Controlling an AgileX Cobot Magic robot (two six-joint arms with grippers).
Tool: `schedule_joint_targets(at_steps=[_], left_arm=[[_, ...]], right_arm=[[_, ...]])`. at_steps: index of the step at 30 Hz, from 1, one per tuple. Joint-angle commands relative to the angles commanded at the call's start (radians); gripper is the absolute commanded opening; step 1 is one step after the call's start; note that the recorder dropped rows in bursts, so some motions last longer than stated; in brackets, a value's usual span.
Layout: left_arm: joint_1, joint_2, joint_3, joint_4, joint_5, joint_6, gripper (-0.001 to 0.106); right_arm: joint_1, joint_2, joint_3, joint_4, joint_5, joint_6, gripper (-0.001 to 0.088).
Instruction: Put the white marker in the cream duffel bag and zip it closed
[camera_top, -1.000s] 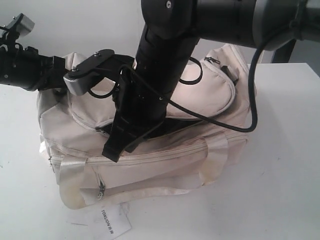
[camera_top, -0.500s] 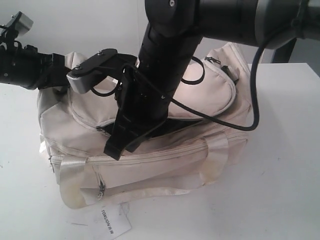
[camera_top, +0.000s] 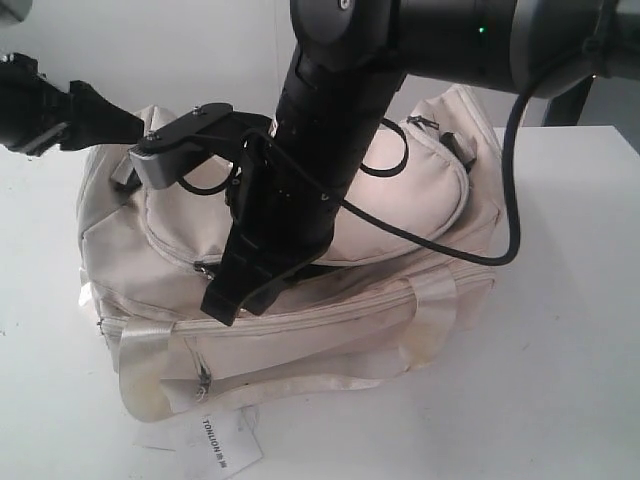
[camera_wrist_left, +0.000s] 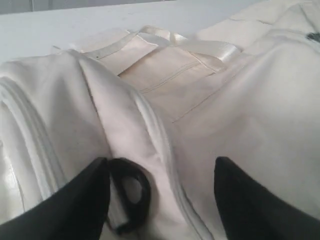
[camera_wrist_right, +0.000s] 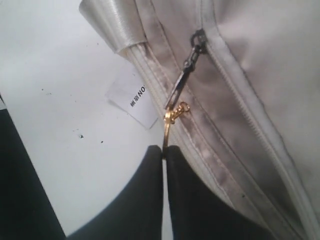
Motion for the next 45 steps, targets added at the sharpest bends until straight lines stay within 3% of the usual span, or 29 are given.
schedule_joint_targets(at_steps=[4, 10, 13, 16, 19, 21, 23, 25, 34, 38, 40, 43, 45], left_arm=[[-0.006, -0.084, 0.0, 0.068, 0.184, 0.087, 0.064], [-0.106, -0.13, 0.081, 0.07, 0.229, 0.408, 0.059], [-0.192, -0.13, 0.168, 0.07, 0.176, 0.607, 0.059], [-0.244, -0.13, 0.233, 0.07, 0.018, 0.668, 0.059], [-0.252, -0.13, 0.263, 0.06, -0.112, 0.734, 0.065], [-0.252, -0.13, 0.269, -0.007, -0.16, 0.829, 0.066], [-0.252, -0.13, 0.269, -0.095, -0.157, 0.937, 0.066], [-0.252, -0.128, 0.27, -0.099, -0.123, 1.008, 0.066], [-0.252, -0.079, 0.299, -0.062, -0.174, 1.056, 0.066], [-0.252, -0.057, 0.308, -0.155, -0.202, 1.126, 0.065], [-0.252, -0.052, 0.308, -0.16, -0.204, 1.126, 0.061], [-0.252, -0.052, 0.308, -0.12, -0.211, 1.126, 0.043], [-0.252, -0.052, 0.308, -0.114, -0.209, 1.126, 0.037]], right_arm=[[0.0, 0.0, 0.0, 0.002, 0.0, -0.019, 0.0], [0.0, 0.0, 0.0, 0.006, 0.012, -0.047, 0.0], [0.0, -0.002, 0.0, 0.013, 0.01, -0.081, 0.0], [0.0, -0.017, 0.0, 0.013, -0.021, -0.088, 0.0], [0.0, -0.037, 0.0, 0.011, -0.023, -0.1, 0.0], [0.0, -0.039, 0.0, 0.011, -0.023, -0.1, 0.0], [0.0, -0.039, 0.0, 0.011, -0.023, -0.1, 0.0], [0.0, -0.039, 0.0, 0.011, -0.023, -0.1, 0.0], [0.0, -0.039, 0.0, 0.013, -0.023, -0.1, 0.0], [0.0, -0.039, 0.0, 0.013, -0.023, -0.1, 0.0], [0.0, -0.039, 0.0, 0.013, -0.023, -0.1, 0.0], [0.0, -0.039, 0.0, 0.013, -0.023, -0.1, 0.0], [0.0, -0.039, 0.0, 0.013, -0.023, -0.1, 0.0]])
